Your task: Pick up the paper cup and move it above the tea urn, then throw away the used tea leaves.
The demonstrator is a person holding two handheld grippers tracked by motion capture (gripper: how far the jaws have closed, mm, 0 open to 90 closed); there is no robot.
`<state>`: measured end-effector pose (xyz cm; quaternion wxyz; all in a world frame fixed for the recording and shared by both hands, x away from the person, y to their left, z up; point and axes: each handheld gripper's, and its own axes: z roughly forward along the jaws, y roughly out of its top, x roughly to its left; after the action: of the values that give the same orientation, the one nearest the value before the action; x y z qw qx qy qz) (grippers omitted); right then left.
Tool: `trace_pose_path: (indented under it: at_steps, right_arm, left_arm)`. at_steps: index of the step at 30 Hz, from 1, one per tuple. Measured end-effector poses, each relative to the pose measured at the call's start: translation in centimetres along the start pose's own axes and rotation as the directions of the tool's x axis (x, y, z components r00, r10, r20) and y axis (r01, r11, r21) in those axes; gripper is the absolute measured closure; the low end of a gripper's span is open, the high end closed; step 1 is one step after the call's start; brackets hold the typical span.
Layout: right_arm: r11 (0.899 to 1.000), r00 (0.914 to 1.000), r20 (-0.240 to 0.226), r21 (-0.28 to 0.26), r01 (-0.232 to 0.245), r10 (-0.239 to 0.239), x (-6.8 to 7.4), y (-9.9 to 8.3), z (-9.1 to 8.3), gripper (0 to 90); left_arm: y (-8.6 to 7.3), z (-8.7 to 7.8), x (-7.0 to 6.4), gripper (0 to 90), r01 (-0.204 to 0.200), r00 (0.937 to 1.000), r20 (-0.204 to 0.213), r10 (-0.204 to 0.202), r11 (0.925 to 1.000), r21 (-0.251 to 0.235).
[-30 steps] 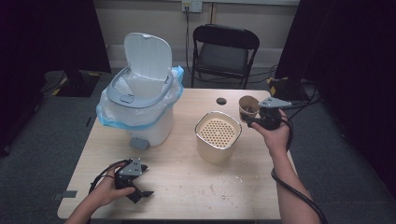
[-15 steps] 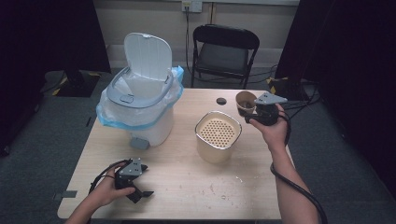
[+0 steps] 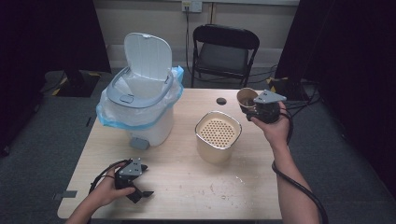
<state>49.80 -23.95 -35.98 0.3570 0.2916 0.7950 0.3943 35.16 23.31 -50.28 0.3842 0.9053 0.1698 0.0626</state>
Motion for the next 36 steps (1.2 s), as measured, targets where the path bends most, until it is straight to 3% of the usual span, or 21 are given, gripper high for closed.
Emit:
trace_pose_path:
  at_steps: [21, 33, 34, 36]
  right_arm:
    - [0.999, 0.9987, 0.002, 0.012, 0.050, -0.050, 0.1, 0.4, -0.7, 39.6]
    - [0.987, 0.9869, 0.030, 0.030, 0.158, -0.158, 0.8, 1.1, -0.9, 40.0]
    - [0.982, 0.9814, 0.041, 0.034, 0.186, -0.188, 0.9, 1.3, -1.0, 40.1]
    - [0.979, 0.9782, 0.050, 0.030, 0.200, -0.202, 1.0, 1.5, -1.1, 40.2]
  left_arm:
    - [0.0, 0.0, 0.0, 0.0, -0.003, 1.0000, 0.000, 0.003, 1.0000, 0.002]
    - [0.0, 0.0, 0.0, 0.0, -0.003, 1.0000, -0.002, 0.003, 1.0000, 0.004]
    - [0.0, 0.0, 0.0, 0.0, -0.003, 1.0000, -0.002, 0.003, 1.0000, 0.003]
    - [0.0, 0.0, 0.0, 0.0, -0.004, 1.0000, -0.002, 0.004, 1.0000, 0.003]
